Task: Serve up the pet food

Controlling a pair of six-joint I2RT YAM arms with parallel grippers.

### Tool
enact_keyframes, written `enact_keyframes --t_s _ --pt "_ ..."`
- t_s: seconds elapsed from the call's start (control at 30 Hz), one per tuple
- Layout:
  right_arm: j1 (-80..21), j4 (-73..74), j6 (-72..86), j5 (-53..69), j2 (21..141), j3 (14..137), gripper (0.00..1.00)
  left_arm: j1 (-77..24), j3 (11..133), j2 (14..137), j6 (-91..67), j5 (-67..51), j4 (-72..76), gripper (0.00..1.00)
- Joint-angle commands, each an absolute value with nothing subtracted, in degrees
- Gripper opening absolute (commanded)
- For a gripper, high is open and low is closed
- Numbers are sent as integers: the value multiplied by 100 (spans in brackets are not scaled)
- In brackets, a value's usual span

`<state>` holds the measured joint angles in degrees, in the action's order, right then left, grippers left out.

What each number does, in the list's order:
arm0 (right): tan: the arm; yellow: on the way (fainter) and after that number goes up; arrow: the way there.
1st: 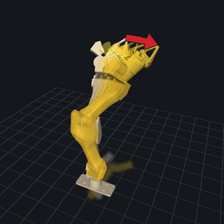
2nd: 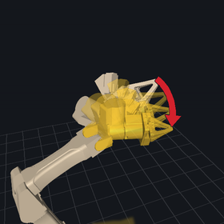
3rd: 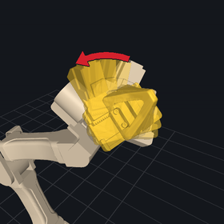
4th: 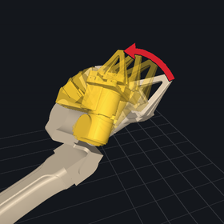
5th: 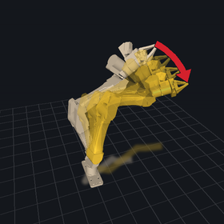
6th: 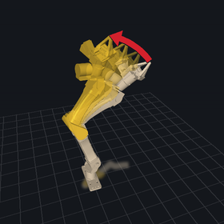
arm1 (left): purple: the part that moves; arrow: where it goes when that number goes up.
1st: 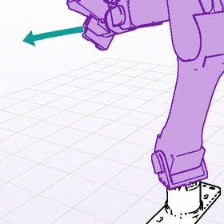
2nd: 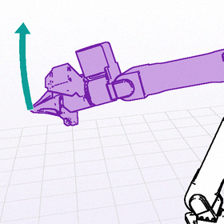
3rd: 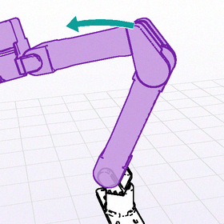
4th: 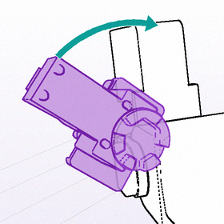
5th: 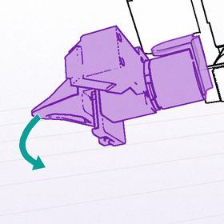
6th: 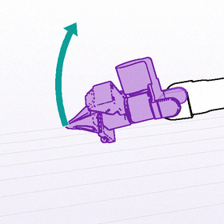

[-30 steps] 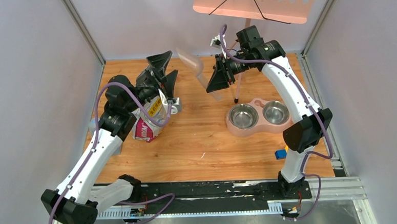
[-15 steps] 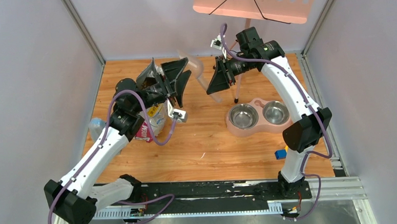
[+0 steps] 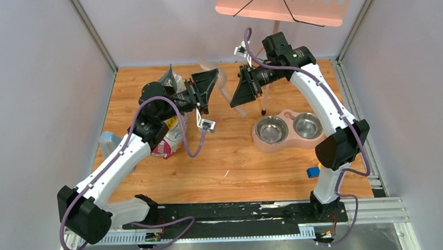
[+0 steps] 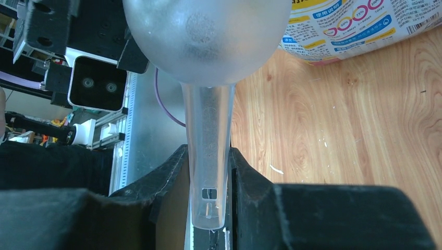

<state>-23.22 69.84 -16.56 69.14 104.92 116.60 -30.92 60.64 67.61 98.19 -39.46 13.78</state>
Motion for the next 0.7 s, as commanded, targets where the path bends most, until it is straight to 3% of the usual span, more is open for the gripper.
enact_keyframes --t_s 0.0,0.03,0.13,0.17,0.23,0.33,0.53,0.67 --pt "-2361 6915 -1682 7115 10429 11698 0 -3227 6354 6777 10038 -3584 1359 32" --pt "-2356 6905 -1686 7101 10427 11709 3 -3244 6328 6777 10033 -3515 1352 29" --pt "-2356 6899 -1719 6950 10384 11761 14 -3304 6244 6760 9927 -3139 1357 7" --pt "-2358 6908 -1677 6837 10343 11837 28 -3311 6208 6753 9903 -3037 1346 1" --pt "-2362 6908 -1613 6536 10216 12042 49 -3312 6201 6732 9763 -2685 1239 0" --pt "-2331 6889 -1538 6144 10001 12417 67 -3309 6258 6659 9285 -2129 938 0" --pt "-2151 5514 -825 4800 9135 12147 81 -3496 6769 6478 7808 -1288 -372 0" --pt "-2015 4036 -236 3972 8423 11269 82 -3648 7793 7005 6080 -642 -1366 0"
